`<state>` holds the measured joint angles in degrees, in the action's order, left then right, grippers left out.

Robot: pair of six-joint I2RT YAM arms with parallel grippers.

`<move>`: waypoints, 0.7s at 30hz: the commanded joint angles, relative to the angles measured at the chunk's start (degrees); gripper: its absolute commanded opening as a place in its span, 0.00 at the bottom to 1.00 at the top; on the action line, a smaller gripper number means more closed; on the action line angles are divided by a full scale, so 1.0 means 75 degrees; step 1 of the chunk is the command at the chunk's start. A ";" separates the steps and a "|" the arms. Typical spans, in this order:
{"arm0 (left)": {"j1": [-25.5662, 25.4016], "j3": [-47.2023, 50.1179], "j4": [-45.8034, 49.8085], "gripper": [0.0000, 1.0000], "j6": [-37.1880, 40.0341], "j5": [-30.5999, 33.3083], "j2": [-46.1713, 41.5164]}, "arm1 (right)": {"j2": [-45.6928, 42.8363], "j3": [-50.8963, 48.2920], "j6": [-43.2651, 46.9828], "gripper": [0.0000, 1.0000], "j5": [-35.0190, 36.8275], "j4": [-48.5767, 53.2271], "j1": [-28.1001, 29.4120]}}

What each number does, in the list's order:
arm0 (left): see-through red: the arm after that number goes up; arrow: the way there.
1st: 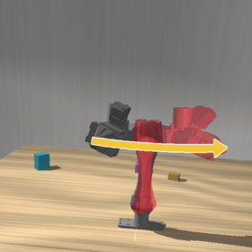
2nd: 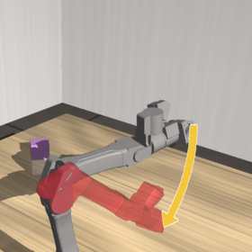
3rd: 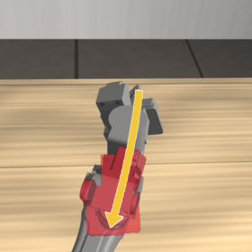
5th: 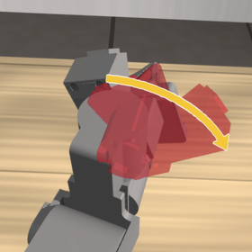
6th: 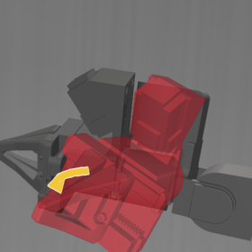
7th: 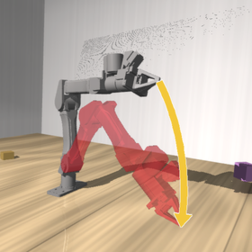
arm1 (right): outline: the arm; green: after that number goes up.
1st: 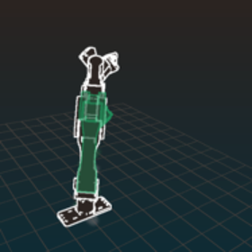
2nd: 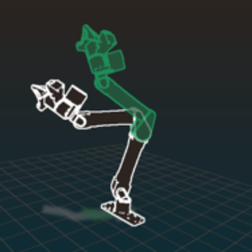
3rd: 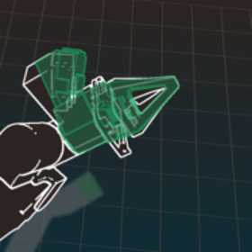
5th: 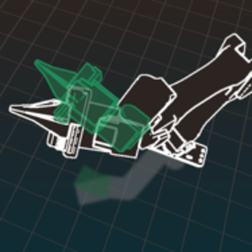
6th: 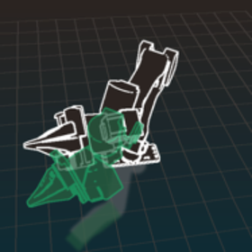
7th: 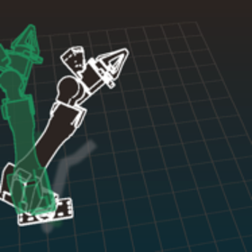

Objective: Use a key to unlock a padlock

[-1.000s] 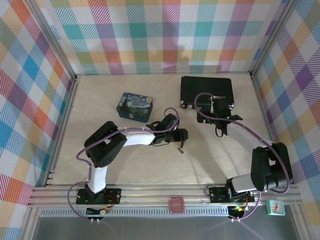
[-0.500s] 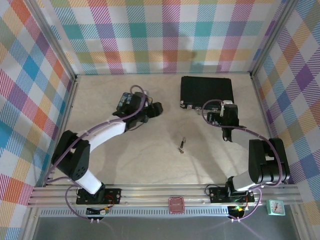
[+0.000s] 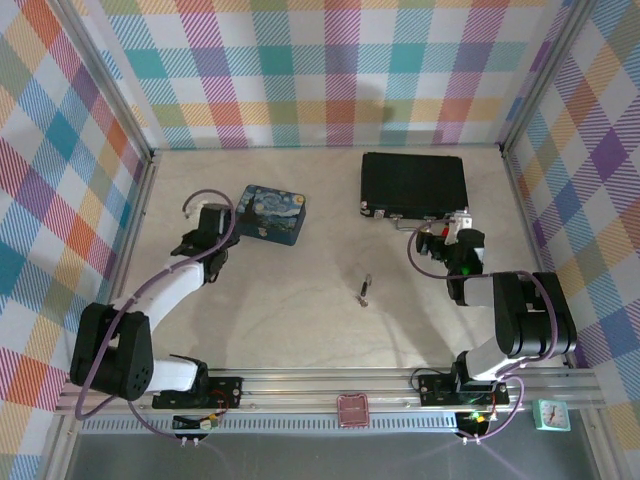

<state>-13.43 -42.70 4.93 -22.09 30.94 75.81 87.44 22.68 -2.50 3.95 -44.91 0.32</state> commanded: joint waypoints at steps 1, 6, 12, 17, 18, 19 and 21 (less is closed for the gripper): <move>0.0068 0.0626 -0.0818 0.77 0.0863 0.1649 -0.0296 | 0.0038 0.0001 -0.0008 0.99 -0.0134 -0.0516 -0.0031; 0.0279 0.1685 -0.2737 0.78 0.2128 0.1168 -0.0034 | 0.0052 0.0022 0.0018 0.99 -0.0134 -0.0488 -0.0019; 0.0865 0.2661 -0.5931 0.77 0.2678 -0.0600 0.0429 | 0.0059 0.0137 0.0186 0.99 -0.0512 -0.0293 -0.0019; 0.1304 0.2644 -0.6823 0.76 0.2678 -0.2427 0.1448 | 0.0062 0.0187 0.0261 0.99 -0.0725 -0.0216 -0.0019; 0.1310 0.2693 -0.7198 0.76 0.2708 -0.2527 0.1740 | 0.0064 0.0176 0.0261 0.99 -0.0725 -0.0213 -0.0018; 0.1311 0.2841 -0.7842 0.76 0.2838 -0.2627 0.2012 | 0.0060 0.0178 0.0259 0.99 -0.0722 -0.0220 -0.0019; 0.1336 0.2893 -0.7579 0.77 0.2741 -0.2666 0.1794 | 0.0061 0.0179 0.0254 0.99 -0.0721 -0.0224 -0.0019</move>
<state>-3.92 -22.26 -44.75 -3.05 16.58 89.60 87.44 22.94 -1.56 -0.03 -45.80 0.32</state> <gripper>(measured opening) 0.764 0.990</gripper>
